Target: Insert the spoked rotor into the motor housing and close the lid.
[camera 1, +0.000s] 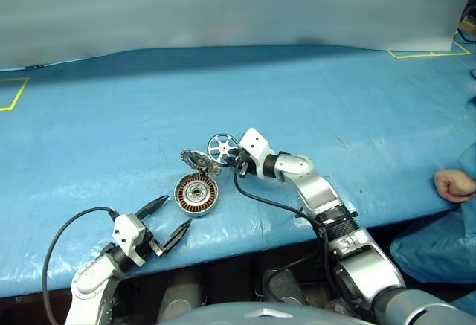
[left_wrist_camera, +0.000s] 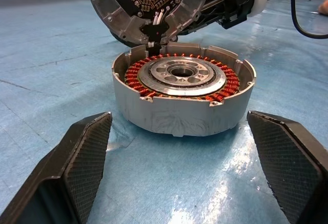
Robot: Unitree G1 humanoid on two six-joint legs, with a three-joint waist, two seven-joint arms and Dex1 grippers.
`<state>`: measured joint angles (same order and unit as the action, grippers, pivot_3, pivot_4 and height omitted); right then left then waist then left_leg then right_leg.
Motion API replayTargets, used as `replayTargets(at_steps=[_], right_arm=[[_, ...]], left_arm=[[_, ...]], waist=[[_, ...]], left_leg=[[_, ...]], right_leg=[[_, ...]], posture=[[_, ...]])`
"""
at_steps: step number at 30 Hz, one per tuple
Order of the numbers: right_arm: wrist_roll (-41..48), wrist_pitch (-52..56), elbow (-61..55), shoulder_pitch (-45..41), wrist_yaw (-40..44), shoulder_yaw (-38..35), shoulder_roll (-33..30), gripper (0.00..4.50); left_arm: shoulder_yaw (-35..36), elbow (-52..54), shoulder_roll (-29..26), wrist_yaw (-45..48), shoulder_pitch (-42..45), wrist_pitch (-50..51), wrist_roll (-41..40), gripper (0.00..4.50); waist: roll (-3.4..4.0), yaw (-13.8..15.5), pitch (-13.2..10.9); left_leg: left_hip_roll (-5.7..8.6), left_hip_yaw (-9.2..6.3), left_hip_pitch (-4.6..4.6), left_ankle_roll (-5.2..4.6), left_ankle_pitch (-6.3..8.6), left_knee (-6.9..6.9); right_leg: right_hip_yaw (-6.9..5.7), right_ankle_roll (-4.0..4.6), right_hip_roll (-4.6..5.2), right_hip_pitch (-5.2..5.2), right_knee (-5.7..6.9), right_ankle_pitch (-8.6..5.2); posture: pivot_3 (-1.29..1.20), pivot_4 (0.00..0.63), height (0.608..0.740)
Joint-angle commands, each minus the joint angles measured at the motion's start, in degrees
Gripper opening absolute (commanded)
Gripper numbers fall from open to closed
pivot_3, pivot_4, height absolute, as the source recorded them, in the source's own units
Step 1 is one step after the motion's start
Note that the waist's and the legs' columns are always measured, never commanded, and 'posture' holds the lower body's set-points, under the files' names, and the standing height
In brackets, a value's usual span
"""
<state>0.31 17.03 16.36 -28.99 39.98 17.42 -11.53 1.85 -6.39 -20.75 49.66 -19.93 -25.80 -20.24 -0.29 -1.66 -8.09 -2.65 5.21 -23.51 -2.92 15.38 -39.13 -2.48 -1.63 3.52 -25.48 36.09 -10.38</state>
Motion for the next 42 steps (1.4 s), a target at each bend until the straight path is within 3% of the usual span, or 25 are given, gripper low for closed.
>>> replayTargets(at_steps=[1, 10, 15, 28, 33, 42], right_arm=[[-0.6, 1.6, -0.7, 0.8, -0.5, 0.6, 0.3, 1.15], [-3.1, 2.7, 4.8, -0.4, -4.6, 0.5, 0.8, 1.15], [-2.9, 2.7, 5.9, -0.5, -4.9, 0.5, 1.0, 0.03], [-2.2, 1.0, 4.2, 0.0, -4.6, -0.5, 1.0, 0.03], [-3.0, -0.6, 4.5, -0.3, -5.3, -0.3, 0.8, 1.19], [-3.1, -0.9, 5.8, -0.4, -4.9, 0.1, 1.1, 1.19]], left_arm=[[0.8, -1.0, -0.3, -0.4, -0.2, -0.5, 0.6, 4.5], [0.8, -3.0, -0.2, 0.0, 0.9, -1.2, 0.7, 4.5], [0.8, -3.7, -0.1, 0.1, 0.9, -1.8, 0.6, 4.5], [0.5, -3.8, -0.2, 0.2, 0.6, -2.2, 0.5, 4.5], [0.2, -2.7, -0.3, -0.1, 0.4, -1.4, 0.7, 4.5], [-0.2, 0.1, -0.1, -1.6, -0.6, -0.2, 1.3, 4.5]], waist=[[0.0, 0.0, 0.0], [0.29, 0.0, 0.3], [0.36, -0.1, 0.5], [0.4, -0.2, 0.5], [0.42, -0.2, 0.5], [0.44, -0.1, 0.5]], left_leg=[[0.0, 0.0, 0.0, 0.0, 0.0, 0.0], [-0.02, -0.02, 0.13, 0.03, -0.02, -0.01], [-0.05, -0.02, 0.21, 0.05, -0.03, 0.0], [-0.08, 0.0, 0.23, 0.05, -0.03, 0.03], [-0.07, 0.0, 0.2, 0.06, -0.03, 0.05], [-0.05, -0.01, 0.05, 0.05, -0.03, 0.08]], right_leg=[[0.0, 0.0, 0.0, 0.0, 0.0, 0.0], [-0.02, -0.04, 0.01, 0.05, 0.0, -0.02], [-0.06, -0.04, 0.02, 0.08, 0.03, -0.02], [-0.06, -0.03, 0.07, 0.05, 0.04, -0.02], [-0.07, -0.02, 0.09, 0.01, 0.03, -0.03], [-0.11, -0.01, 0.09, -0.07, -0.05, -0.03]], posture=[[0.0, 0.15, 0.74], [0.0, 0.15, 0.74], [0.0, 0.15, 0.74], [0.0, 0.15, 0.74], [0.0, 0.15, 0.74], [0.0, 0.15, 0.74]])
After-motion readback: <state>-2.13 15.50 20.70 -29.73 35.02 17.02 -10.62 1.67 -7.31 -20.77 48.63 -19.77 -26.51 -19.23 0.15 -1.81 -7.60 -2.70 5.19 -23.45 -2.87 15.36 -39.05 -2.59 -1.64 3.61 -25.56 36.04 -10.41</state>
